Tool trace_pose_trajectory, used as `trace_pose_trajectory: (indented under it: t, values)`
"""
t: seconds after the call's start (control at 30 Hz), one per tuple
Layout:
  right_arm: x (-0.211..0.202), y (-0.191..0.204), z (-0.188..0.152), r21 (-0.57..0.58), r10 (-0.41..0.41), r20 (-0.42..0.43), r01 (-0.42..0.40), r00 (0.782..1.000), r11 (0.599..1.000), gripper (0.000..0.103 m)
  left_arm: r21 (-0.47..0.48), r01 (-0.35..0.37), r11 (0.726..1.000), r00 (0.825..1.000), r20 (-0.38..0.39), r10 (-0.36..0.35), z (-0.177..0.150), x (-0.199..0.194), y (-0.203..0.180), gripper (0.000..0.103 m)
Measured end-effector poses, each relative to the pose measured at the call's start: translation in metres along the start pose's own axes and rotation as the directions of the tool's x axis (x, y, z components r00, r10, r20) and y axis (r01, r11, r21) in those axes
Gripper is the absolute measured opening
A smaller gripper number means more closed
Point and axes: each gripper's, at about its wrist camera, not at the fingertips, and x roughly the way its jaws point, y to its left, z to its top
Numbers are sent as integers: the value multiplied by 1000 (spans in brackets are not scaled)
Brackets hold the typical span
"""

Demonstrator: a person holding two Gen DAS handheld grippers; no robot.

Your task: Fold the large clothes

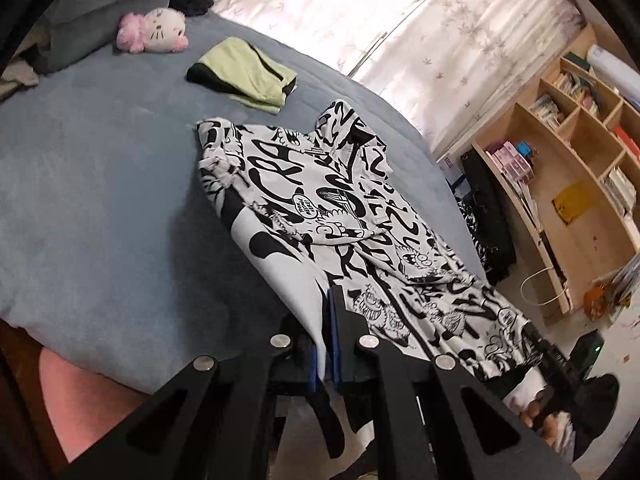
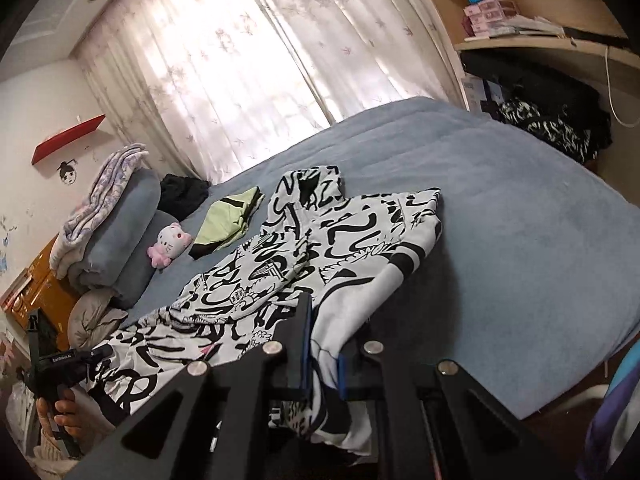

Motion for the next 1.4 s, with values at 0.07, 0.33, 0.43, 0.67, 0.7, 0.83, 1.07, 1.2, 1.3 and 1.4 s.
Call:
trace_pose_trajectory:
  t: [0.07, 0.33, 0.43, 0.67, 0.7, 0.83, 1.07, 1.2, 1.3, 1.4]
  values:
    - [3, -5, 2, 14, -7, -2, 7, 1000, 1000, 9, -9, 0, 1000, 1000, -5, 0, 6, 7, 0, 3]
    - [17, -15, 18, 57, -14, 6, 14, 1000, 998, 9, -26, 26, 999, 1000, -16, -27, 32, 29, -9, 3]
    - [21, -14, 20, 59, -18, 14, 17, 1000, 998, 9, -39, 36, 999, 999, -11, -37, 39, 31, -7, 3]
    - [37, -23, 37, 92, -9, 24, 6, 1000, 996, 9, -89, 40, 995, 999, 7, -39, 55, 41, 4, 3]
    - [41, -24, 40, 95, -7, 25, 5, 1000, 995, 9, -103, 40, 994, 999, 12, -39, 60, 44, 7, 3]
    - [68, -30, 60, 121, -3, 24, 0, 1000, 993, 9, -143, 35, 989, 999, 24, -32, 83, 62, 16, 3]
    - [159, -39, 114, 102, -33, -21, 35, 999, 994, 11, -199, -22, 980, 999, 31, 28, 147, 130, 29, 4]
    - [239, -56, 140, 144, -71, -159, 94, 985, 985, 25, -264, -40, 964, 999, -27, 34, 182, 180, 53, 26]
    - [276, -69, 148, 182, -76, -218, 117, 973, 976, 61, -333, -50, 942, 999, -17, 48, 199, 203, 75, 58]
    - [288, -74, 150, 171, -64, -222, 103, 973, 980, 69, -352, -51, 934, 999, -5, 53, 211, 213, 88, 62]
